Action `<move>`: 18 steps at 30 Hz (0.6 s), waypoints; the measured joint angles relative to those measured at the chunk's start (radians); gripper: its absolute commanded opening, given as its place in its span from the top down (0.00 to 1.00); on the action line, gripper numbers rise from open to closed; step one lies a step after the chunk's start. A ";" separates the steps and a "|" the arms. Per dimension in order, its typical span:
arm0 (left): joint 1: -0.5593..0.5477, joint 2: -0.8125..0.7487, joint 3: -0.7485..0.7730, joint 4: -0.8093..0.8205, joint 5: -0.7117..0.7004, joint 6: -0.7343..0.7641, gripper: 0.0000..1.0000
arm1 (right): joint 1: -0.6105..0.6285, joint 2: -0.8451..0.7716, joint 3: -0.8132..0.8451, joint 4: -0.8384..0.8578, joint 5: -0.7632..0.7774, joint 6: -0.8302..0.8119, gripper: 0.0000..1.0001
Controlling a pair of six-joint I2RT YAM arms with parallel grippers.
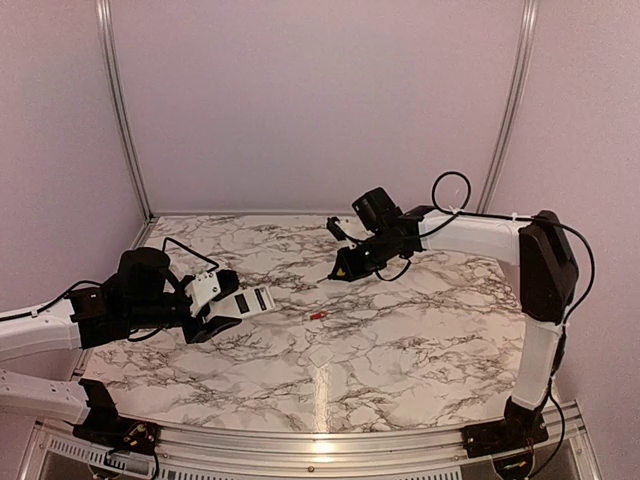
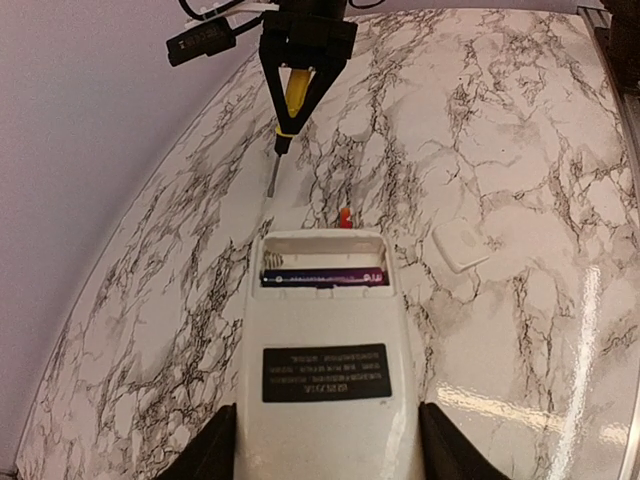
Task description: Unload the batteries from the remote control
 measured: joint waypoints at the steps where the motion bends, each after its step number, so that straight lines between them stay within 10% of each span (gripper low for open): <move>1: 0.000 0.000 0.000 0.000 0.002 0.001 1.00 | 0.000 -0.012 -0.012 0.001 0.003 0.000 1.00; 18: 0.000 -0.108 -0.067 0.006 0.097 0.015 1.00 | 0.082 -0.320 -0.131 -0.010 0.142 0.074 1.00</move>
